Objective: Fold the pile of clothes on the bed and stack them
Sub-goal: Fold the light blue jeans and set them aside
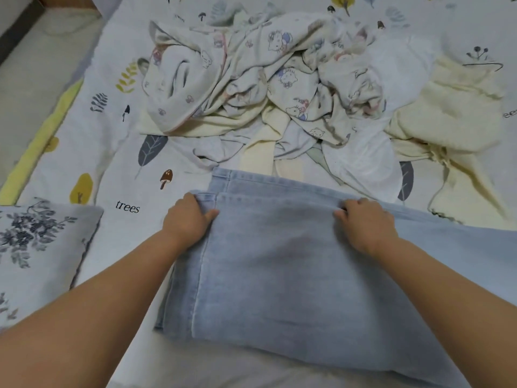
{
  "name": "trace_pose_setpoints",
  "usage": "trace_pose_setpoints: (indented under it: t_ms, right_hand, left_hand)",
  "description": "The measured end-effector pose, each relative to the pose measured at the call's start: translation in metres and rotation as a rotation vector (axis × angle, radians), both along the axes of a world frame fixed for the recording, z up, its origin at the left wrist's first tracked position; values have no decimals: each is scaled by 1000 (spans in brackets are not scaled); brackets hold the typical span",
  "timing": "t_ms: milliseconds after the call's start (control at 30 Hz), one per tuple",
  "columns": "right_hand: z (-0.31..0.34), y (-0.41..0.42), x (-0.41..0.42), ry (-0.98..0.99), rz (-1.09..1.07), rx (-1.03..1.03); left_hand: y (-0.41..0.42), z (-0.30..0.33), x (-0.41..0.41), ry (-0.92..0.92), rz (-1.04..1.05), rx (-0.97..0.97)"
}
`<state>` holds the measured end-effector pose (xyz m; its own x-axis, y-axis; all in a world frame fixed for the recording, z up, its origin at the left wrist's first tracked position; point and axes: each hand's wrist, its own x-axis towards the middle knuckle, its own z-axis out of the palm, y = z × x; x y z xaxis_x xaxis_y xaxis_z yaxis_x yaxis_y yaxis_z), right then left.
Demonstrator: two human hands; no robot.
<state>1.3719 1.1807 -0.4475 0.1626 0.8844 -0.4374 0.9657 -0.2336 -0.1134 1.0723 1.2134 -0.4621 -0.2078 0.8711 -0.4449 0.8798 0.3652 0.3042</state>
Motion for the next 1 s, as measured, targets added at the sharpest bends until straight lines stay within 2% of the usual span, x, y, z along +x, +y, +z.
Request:
trace_pose_setpoints:
  t_ms: [100, 233, 300, 333, 400, 433, 500, 567, 633, 700, 733, 800, 833, 933, 1000]
  right_hand:
    - [-4, 3, 6, 97, 56, 19]
    - [1, 13, 11, 100, -85, 423]
    - [0, 18, 12, 42, -128, 422]
    - [-5, 19, 12, -2, -124, 314]
    - [-11, 20, 12, -23, -85, 96]
    - [-13, 21, 13, -2, -69, 55]
    - [-15, 25, 15, 33, -43, 55]
    - [-16, 29, 18, 54, -38, 30]
    - [-17, 32, 18, 76, -22, -54]
    - [-15, 35, 17, 72, -48, -27]
    - [-14, 36, 16, 67, -91, 63]
    - [-12, 35, 11, 12, -160, 271]
    - [-12, 34, 8, -43, -159, 312]
    - [-15, 20, -2, -159, -104, 272]
    - [-11, -3, -7, -146, -73, 273]
  left_hand:
    - [5, -1, 1, -11, 35, 112]
    - [23, 12, 6, -94, 47, 532]
    - [32, 14, 17, -175, 57, 618]
    - [35, 11, 21, -187, 72, 560]
    - [33, -1, 22, -122, 125, 277]
    - [29, -5, 19, -80, 148, 132]
    - [19, -8, 8, -40, 129, -29]
    - [6, -6, -1, -86, 116, -111]
    - [-9, -2, -7, -262, 177, -169]
    - [-18, 3, -14, -455, 255, -128]
    - [-20, 6, -19, -467, 248, -69]
    - [-20, 11, -26, -352, 181, 89]
    - [-21, 13, -27, -269, 159, 158]
    - [-32, 11, -29, -61, 161, 253]
    - [-46, 9, -34, -30, 209, 230]
